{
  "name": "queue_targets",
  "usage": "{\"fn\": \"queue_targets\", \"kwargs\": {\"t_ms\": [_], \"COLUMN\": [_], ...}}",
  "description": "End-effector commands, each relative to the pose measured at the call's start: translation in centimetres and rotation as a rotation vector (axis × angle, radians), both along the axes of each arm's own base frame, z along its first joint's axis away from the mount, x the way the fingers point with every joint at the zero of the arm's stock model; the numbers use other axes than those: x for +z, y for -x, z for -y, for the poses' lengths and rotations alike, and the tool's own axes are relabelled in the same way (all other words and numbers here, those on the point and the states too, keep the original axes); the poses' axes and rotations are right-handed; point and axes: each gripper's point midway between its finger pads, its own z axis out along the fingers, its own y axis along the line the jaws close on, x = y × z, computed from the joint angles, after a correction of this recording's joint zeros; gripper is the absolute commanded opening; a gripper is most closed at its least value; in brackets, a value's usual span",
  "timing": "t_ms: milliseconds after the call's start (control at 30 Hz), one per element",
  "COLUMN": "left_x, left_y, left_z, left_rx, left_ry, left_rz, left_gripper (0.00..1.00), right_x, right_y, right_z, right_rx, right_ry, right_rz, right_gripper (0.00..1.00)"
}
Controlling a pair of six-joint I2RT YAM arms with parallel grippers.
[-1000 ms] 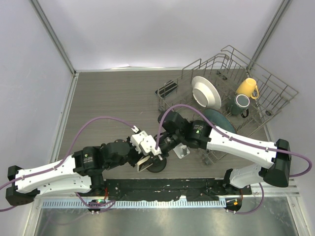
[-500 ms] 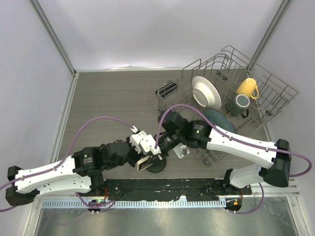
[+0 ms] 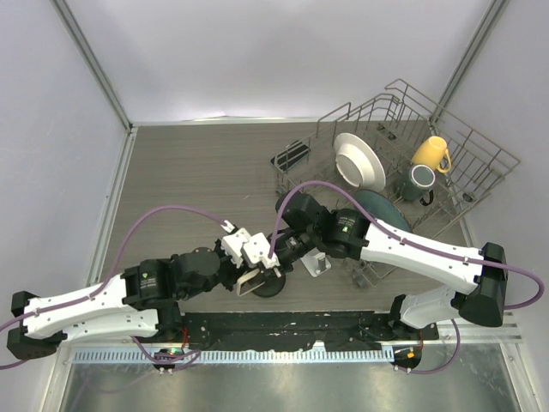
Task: Place the phone on the phone stand
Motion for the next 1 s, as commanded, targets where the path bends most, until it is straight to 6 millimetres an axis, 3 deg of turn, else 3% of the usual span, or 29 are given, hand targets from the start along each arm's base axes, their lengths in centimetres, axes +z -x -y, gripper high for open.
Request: {"fn": "queue_targets", "kwargs": {"t_ms": [0, 267, 433, 533, 700, 733, 767, 967], "left_x": [3.2, 2.1, 2.3, 2.9, 3.7, 3.7, 4.1, 3.3], "left_y": [-1.1, -2.9, -4.2, -4.7, -5.0, -5.2, -5.3, -5.9], "left_z": [0.3, -2.3, -5.5, -6.1, -5.2, -5.3, -5.5, -7.4], "left_rx": [0.057, 0.256, 0.433, 0.476, 0.468, 0.495, 0.508, 0.637], "left_ry": [0.115, 0.157, 0.179, 0.224, 0.220, 0.216, 0.225, 0.279], "left_rz": [0.060, 0.061, 0.093, 0.120, 0.128, 0.129, 0.129, 0.126], "left_gripper": [0.00, 0.00, 0.00, 0.00, 0.00, 0.00, 0.00, 0.00], "right_x": [1.2, 0.2, 0.2, -0.6, -0.6, -1.5, -2.0, -4.4], "right_y": [-0.2, 0.5, 1.1, 0.3, -0.6, -0.5, -1.8, -2.2], "right_z": [0.8, 1.7, 1.9, 2.2, 1.4, 1.9, 2.2, 4.8], "right_rx": [-0.035, -0.093, -0.176, -0.289, -0.410, -0.444, -0.535, -0.714], "right_ry": [0.025, 0.045, 0.080, 0.131, 0.198, 0.249, 0.263, 0.343], "right_rz": [-0.016, -0.118, -0.271, -0.322, -0.404, -0.406, -0.375, -0.351], "right_gripper": [0.00, 0.00, 0.00, 0.00, 0.00, 0.00, 0.00, 0.00]}}
